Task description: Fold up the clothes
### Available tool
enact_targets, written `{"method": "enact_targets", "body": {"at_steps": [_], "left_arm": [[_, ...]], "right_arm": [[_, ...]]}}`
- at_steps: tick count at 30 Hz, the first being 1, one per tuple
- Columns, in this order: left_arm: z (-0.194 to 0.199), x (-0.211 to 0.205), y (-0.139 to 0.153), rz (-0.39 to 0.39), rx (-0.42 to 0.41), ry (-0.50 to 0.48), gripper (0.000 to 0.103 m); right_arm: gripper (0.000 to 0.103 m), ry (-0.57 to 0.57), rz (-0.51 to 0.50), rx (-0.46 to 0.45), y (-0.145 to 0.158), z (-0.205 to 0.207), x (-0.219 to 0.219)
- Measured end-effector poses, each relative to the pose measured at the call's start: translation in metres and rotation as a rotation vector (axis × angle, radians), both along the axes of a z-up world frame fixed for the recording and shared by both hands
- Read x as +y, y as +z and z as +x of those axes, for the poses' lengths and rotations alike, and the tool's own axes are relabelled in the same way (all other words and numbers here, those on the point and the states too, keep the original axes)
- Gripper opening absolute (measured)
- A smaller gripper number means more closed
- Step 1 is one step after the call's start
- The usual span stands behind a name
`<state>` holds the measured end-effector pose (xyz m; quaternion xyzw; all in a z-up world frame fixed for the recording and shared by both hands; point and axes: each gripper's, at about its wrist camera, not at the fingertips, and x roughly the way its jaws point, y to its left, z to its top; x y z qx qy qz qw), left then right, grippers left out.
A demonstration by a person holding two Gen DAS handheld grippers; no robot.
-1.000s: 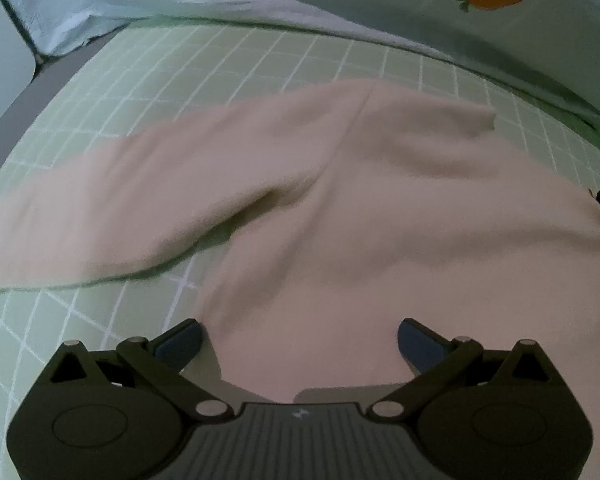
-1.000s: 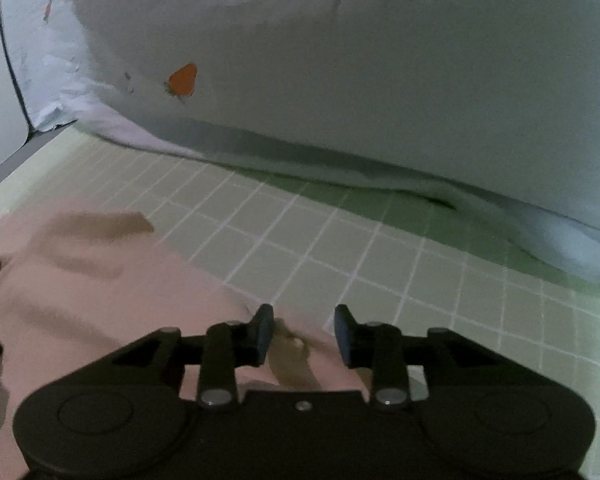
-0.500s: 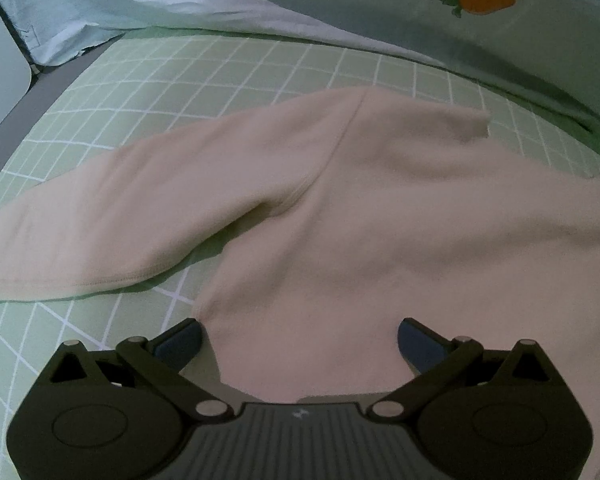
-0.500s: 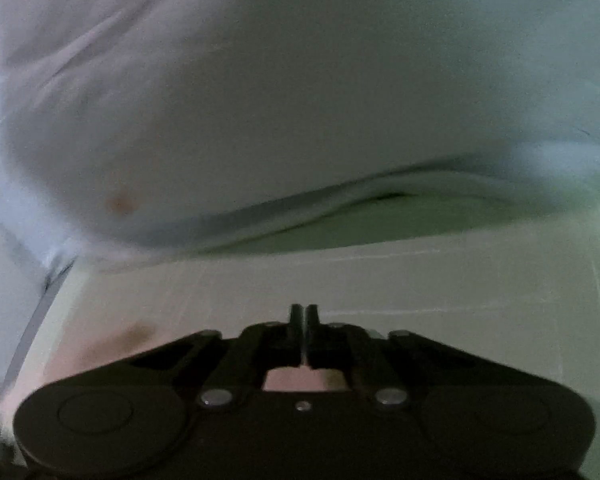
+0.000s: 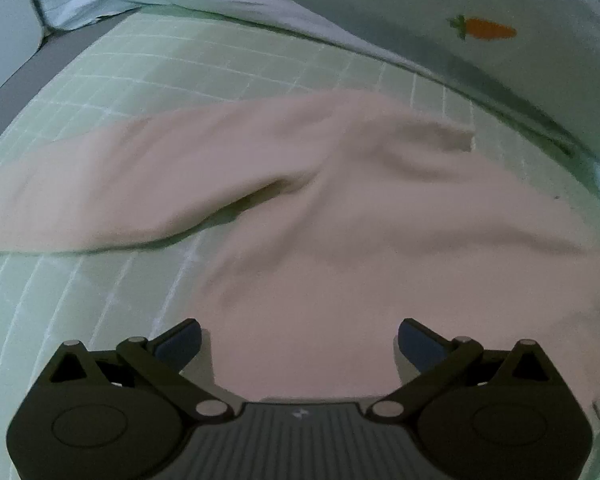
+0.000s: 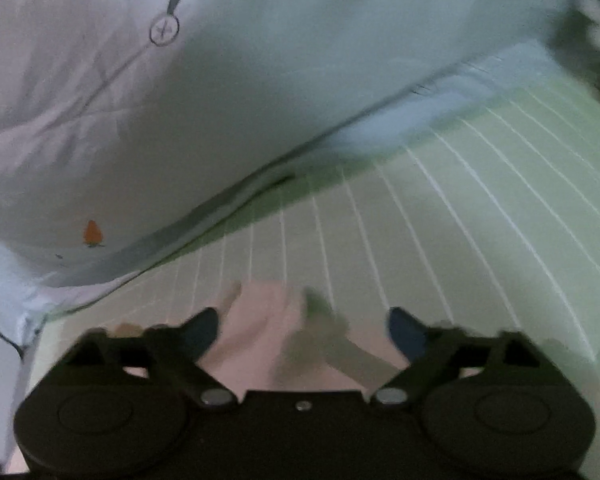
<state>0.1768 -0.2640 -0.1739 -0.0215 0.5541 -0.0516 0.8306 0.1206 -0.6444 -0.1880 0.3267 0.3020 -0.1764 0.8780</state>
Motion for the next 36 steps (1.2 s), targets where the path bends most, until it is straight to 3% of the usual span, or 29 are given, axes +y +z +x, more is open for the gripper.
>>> {"method": "enact_targets", "body": {"at_steps": [5, 8, 11, 17, 20, 22, 23, 26, 32, 33, 36], "left_arm": [[-0.034, 0.038, 0.029, -0.016, -0.047, 0.023, 0.103], [-0.057, 0.064, 0.042, -0.018, -0.067, 0.037, 0.103], [-0.076, 0.087, 0.045, -0.010, -0.055, 0.052, 0.103], [-0.108, 0.112, 0.043, -0.007, -0.027, 0.036, 0.103], [-0.120, 0.117, 0.043, -0.004, -0.022, 0.022, 0.103], [-0.125, 0.120, 0.043, -0.003, -0.019, 0.015, 0.103], [-0.128, 0.122, 0.043, -0.001, -0.017, 0.013, 0.103], [-0.134, 0.127, 0.047, 0.002, -0.024, 0.014, 0.103], [-0.142, 0.153, 0.048, -0.010, -0.023, 0.058, 0.103], [-0.142, 0.157, 0.049, -0.013, -0.027, 0.068, 0.103], [-0.140, 0.172, 0.053, -0.021, -0.040, 0.098, 0.103]], "right_arm": [[0.100, -0.070, 0.104, 0.054, -0.011, -0.077, 0.053], [0.100, -0.027, 0.146, 0.158, -0.017, -0.109, 0.086], [0.099, -0.002, 0.172, 0.182, -0.021, -0.137, 0.117], [0.081, 0.091, 0.174, 0.204, -0.023, -0.168, 0.163], [0.048, 0.129, 0.183, 0.201, -0.025, -0.176, 0.178], [0.007, 0.150, 0.189, 0.232, -0.029, -0.182, 0.186], [0.003, 0.148, 0.186, 0.242, -0.029, -0.184, 0.188], [0.003, 0.077, 0.146, 0.223, -0.015, -0.205, 0.187], [0.005, -0.013, 0.101, 0.351, -0.021, -0.219, 0.183], [0.009, -0.024, 0.104, 0.340, -0.020, -0.221, 0.185], [0.037, -0.002, 0.055, 0.327, -0.009, -0.215, 0.193]]}}
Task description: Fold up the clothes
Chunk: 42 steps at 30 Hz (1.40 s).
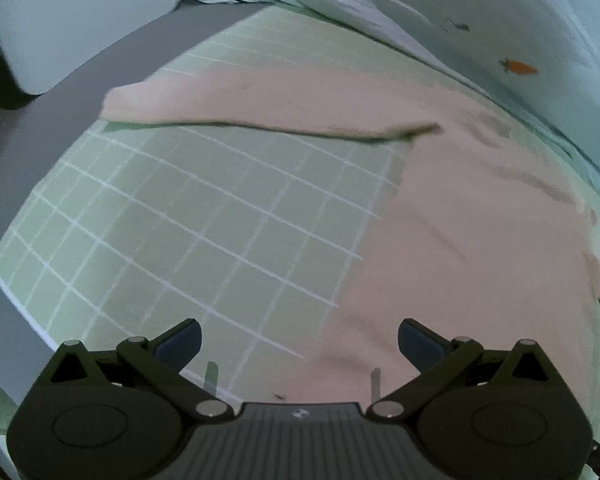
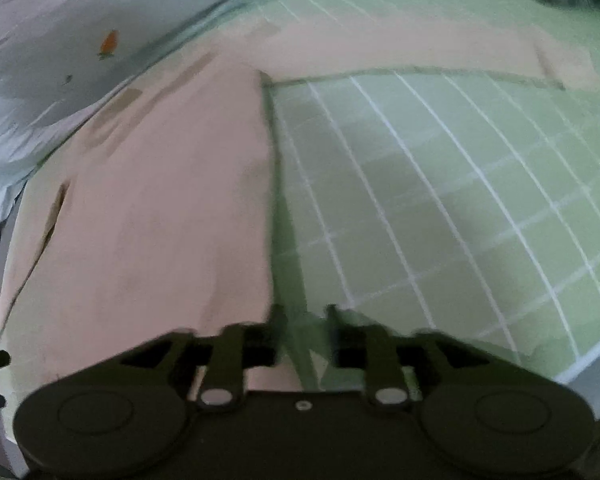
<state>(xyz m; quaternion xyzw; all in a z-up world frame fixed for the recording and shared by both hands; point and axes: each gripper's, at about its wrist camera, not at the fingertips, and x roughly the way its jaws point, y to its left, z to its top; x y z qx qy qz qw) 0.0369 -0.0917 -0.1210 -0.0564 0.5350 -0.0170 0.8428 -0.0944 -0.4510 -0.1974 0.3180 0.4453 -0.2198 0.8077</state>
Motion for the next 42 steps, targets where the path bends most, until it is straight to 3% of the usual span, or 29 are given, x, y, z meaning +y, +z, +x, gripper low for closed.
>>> {"method": "enact_targets", "body": {"at_steps": [3, 6, 10, 14, 17, 18, 19, 21, 24, 26, 27, 29, 30, 35, 40, 41, 42], "left_arm": [[0.005, 0.013, 0.003, -0.011, -0.009, 0.021, 0.103], [0.010, 0.022, 0.004, -0.018, -0.020, 0.035, 0.103], [0.016, 0.028, 0.002, -0.026, -0.021, 0.033, 0.103], [0.024, 0.036, -0.003, -0.036, -0.009, 0.043, 0.103], [0.032, 0.042, -0.003, -0.031, -0.008, 0.043, 0.103], [0.035, 0.044, -0.003, -0.030, -0.009, 0.043, 0.103], [0.038, 0.045, -0.002, -0.029, -0.010, 0.041, 0.103], [0.043, 0.046, -0.002, -0.026, -0.010, 0.031, 0.103], [0.050, 0.046, -0.002, -0.021, -0.011, 0.014, 0.103], [0.051, 0.043, -0.003, -0.020, -0.010, -0.004, 0.103], [0.052, 0.041, -0.003, -0.020, -0.009, -0.014, 0.103], [0.054, 0.038, -0.004, -0.018, -0.008, -0.031, 0.103], [0.053, 0.036, -0.004, -0.017, -0.006, -0.036, 0.103], [0.053, 0.035, -0.004, -0.028, -0.009, -0.024, 0.102], [0.060, 0.048, -0.003, -0.026, -0.013, 0.017, 0.102], [0.062, 0.052, -0.002, -0.025, -0.015, 0.029, 0.102], [0.065, 0.057, -0.002, -0.024, -0.016, 0.042, 0.102]], "right_arm": [[0.038, 0.062, 0.000, -0.010, 0.001, 0.013, 0.013], [0.006, 0.111, 0.017, 0.024, -0.007, 0.020, 0.027], [0.002, 0.027, -0.040, 0.045, 0.000, 0.007, 0.024], [0.003, -0.087, -0.037, 0.097, -0.006, -0.014, 0.012], [0.009, -0.097, -0.048, 0.073, 0.002, -0.011, 0.020], [0.017, -0.099, -0.054, 0.053, 0.003, -0.007, 0.024], [0.038, -0.101, -0.060, 0.034, 0.005, -0.004, 0.028], [0.054, -0.104, -0.068, -0.001, 0.006, 0.001, 0.034], [0.058, -0.110, -0.085, 0.018, -0.001, 0.007, 0.037], [0.054, -0.115, -0.100, 0.051, -0.008, 0.010, 0.038], [0.046, -0.117, -0.108, 0.068, -0.011, 0.012, 0.038], [0.008, -0.087, -0.151, 0.114, -0.011, 0.015, 0.040], [0.003, -0.079, -0.149, 0.114, -0.010, 0.013, 0.041], [0.002, -0.164, -0.087, 0.107, -0.012, -0.014, 0.022], [0.005, -0.140, -0.169, 0.169, -0.003, 0.003, 0.022], [0.009, -0.136, -0.198, 0.176, 0.001, 0.009, 0.026], [0.028, -0.135, -0.227, 0.176, 0.006, 0.016, 0.029]]}}
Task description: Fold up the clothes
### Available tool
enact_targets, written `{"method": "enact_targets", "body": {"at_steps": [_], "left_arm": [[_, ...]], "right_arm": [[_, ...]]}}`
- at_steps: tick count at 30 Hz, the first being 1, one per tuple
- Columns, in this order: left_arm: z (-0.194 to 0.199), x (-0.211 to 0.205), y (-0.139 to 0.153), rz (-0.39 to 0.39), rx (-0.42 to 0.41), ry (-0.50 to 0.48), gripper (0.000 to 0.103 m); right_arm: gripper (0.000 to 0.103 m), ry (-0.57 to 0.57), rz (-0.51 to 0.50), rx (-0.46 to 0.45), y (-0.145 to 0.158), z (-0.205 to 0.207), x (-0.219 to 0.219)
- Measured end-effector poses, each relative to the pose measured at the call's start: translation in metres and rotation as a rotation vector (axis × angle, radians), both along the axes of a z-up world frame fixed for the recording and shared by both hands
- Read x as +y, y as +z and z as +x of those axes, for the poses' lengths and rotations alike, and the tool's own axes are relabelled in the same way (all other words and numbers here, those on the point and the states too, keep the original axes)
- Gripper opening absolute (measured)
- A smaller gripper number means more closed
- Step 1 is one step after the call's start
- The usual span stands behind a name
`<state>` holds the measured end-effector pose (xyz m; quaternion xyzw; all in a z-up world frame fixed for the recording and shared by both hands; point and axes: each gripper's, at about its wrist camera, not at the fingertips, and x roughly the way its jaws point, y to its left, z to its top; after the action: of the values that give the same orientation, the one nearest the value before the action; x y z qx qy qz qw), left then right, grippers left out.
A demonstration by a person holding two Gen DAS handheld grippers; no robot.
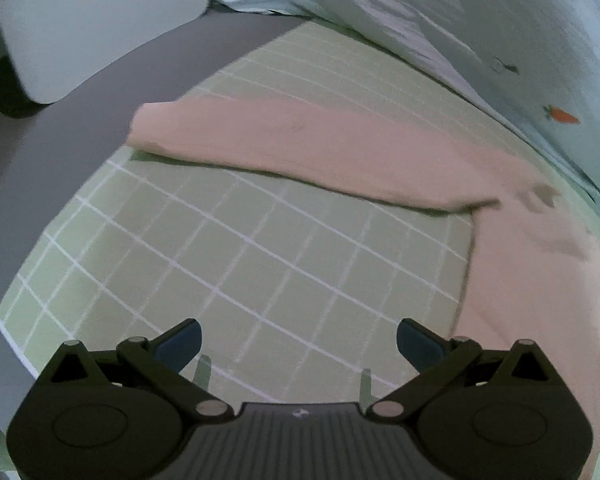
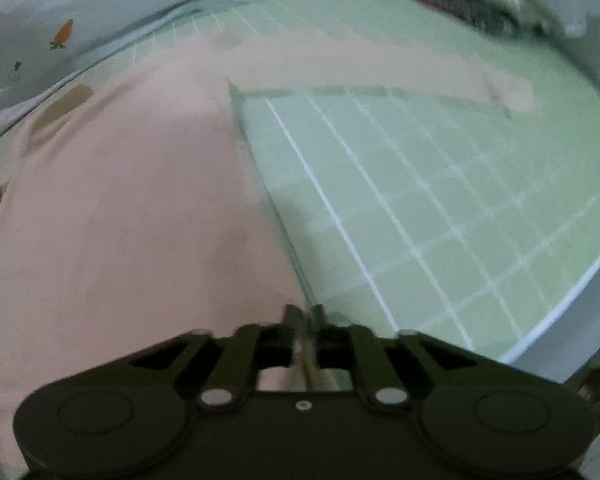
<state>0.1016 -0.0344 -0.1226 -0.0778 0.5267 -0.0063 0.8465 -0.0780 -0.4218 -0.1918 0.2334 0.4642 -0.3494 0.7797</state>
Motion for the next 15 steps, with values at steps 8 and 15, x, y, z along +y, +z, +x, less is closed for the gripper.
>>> {"method": "enact_targets", "body": {"at_steps": [8, 15], "left_arm": [[0.041, 0.053, 0.004, 0.002, -0.017, 0.146, 0.102], [0.092, 0.096, -0.006, 0.019, -0.035, 0.238, 0.090]], "right_arm": [[0.087, 0.125, -0.111, -0.069, 0.015, 0.085, 0.019], [0.088, 0.232, -0.049, -0.044, -0.002, 0.172, 0.050]]}}
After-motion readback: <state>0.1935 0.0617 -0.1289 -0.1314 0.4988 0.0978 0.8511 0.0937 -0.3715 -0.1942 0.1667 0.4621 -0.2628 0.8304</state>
